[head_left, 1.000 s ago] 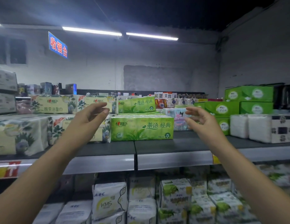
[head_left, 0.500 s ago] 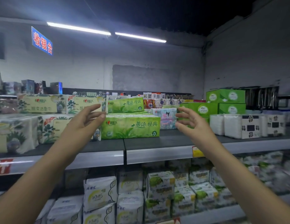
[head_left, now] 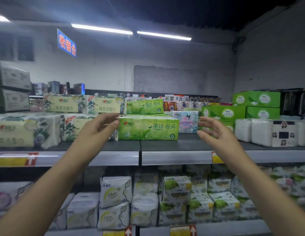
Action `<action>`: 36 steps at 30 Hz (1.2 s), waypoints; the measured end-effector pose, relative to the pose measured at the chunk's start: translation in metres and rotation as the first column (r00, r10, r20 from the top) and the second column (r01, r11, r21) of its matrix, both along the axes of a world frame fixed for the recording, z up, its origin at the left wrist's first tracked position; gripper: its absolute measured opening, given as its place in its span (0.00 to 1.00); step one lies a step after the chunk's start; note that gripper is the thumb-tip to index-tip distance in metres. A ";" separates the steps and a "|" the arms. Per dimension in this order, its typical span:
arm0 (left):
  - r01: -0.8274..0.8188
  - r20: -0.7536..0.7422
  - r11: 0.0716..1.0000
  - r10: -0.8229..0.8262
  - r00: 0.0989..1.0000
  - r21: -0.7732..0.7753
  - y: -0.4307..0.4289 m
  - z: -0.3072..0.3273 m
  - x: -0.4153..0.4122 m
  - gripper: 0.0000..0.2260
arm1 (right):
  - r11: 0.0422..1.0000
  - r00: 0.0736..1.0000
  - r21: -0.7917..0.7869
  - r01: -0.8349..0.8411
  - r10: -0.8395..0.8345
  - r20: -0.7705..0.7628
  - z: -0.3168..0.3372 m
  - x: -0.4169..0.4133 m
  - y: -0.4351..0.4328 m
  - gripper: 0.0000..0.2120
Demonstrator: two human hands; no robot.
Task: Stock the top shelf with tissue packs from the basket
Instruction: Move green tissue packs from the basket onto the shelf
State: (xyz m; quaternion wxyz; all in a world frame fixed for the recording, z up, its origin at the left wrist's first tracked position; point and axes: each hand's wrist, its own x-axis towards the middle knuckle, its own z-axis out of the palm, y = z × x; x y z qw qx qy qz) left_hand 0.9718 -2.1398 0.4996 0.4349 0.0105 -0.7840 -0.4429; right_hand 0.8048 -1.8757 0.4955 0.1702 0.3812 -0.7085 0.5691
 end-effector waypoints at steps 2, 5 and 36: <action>-0.016 0.020 1.000 0.016 1.000 -0.010 -0.001 -0.005 0.003 0.09 | 1.000 1.000 0.015 0.007 -0.008 0.015 -0.007 -0.002 0.001 0.18; -0.029 0.064 0.999 0.026 0.998 0.035 -0.001 -0.017 0.004 0.08 | 0.999 0.999 0.031 0.022 -0.023 0.045 -0.020 -0.005 0.002 0.19; -0.124 0.312 0.850 -0.050 0.949 0.513 0.037 -0.196 0.021 0.08 | 0.986 0.868 0.161 -0.049 -0.037 0.494 -0.195 0.018 0.009 0.17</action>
